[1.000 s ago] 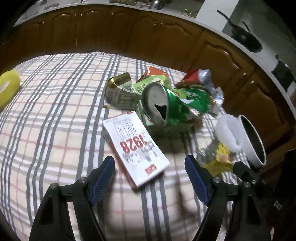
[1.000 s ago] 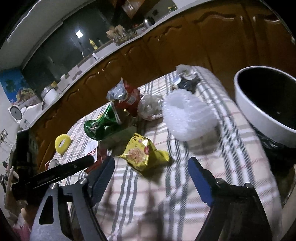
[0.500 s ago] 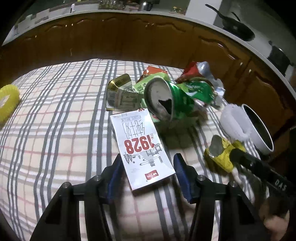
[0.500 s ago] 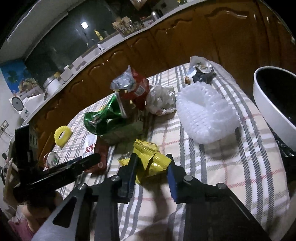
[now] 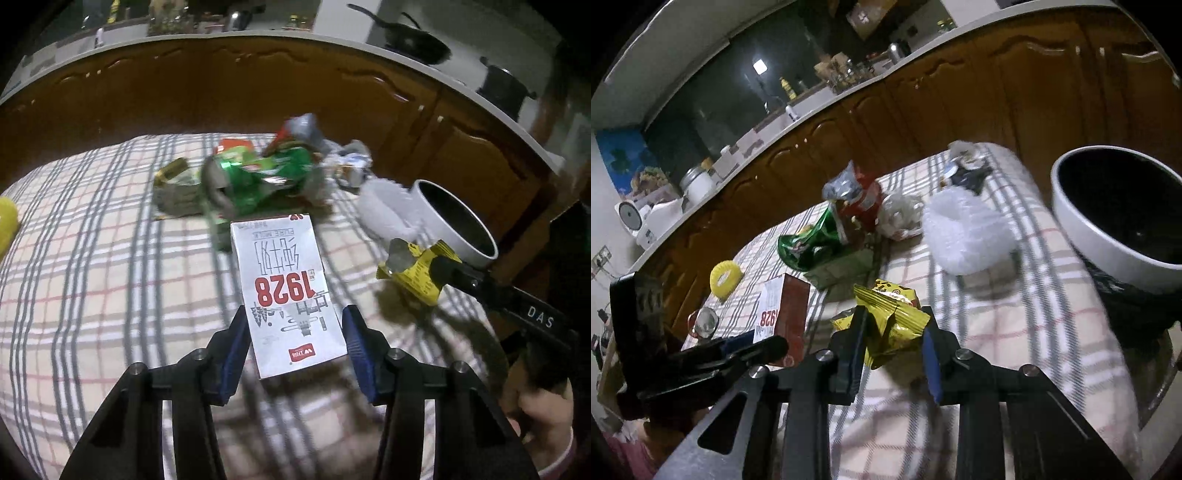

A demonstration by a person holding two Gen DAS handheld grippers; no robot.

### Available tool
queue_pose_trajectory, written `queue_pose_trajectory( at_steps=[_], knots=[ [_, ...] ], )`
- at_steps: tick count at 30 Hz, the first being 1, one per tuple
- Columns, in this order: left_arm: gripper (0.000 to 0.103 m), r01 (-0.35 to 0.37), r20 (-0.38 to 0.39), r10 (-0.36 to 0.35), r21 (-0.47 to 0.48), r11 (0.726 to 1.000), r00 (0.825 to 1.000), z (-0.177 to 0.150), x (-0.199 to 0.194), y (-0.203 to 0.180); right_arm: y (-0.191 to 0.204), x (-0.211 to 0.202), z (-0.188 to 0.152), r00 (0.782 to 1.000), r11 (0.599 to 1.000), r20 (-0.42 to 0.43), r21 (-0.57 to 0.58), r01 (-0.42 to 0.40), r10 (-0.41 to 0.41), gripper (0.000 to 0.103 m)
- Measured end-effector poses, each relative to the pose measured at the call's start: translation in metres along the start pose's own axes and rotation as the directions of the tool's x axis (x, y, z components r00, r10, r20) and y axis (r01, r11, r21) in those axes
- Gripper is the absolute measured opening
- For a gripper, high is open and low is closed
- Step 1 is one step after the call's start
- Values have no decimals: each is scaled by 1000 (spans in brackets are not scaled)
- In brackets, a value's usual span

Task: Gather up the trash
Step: 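Grasp the red-and-white card box with the left tool while the right tool grasps the yellow snack bag, then carry the yellow snack bag into the white bowl and open the right tool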

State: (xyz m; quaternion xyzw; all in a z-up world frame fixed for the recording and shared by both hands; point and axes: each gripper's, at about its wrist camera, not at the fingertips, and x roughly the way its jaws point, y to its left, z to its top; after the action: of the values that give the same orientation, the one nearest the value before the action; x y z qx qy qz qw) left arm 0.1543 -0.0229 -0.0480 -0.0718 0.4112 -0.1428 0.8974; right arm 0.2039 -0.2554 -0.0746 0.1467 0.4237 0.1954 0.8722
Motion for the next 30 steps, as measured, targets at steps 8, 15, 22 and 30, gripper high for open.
queue_pose_trajectory(
  at_steps=[8, 15, 22, 30],
  knots=[
    [47, 55, -10, -54, 74, 996, 998, 3, 4, -37, -26, -36, 1, 997, 998, 66, 47, 46, -49, 28],
    [46, 96, -27, -94, 131, 987, 995, 12, 22, -67, -53, -64, 5, 988, 991, 118, 96, 90, -101, 28],
    [46, 132, -35, -128, 180, 975, 991, 24, 38, -99, -79, -87, 11, 976, 983, 162, 140, 122, -145, 28],
    [46, 163, -41, -158, 217, 962, 987, 45, 58, -126, -104, -102, 23, 963, 974, 197, 172, 150, -183, 28]
  ],
)
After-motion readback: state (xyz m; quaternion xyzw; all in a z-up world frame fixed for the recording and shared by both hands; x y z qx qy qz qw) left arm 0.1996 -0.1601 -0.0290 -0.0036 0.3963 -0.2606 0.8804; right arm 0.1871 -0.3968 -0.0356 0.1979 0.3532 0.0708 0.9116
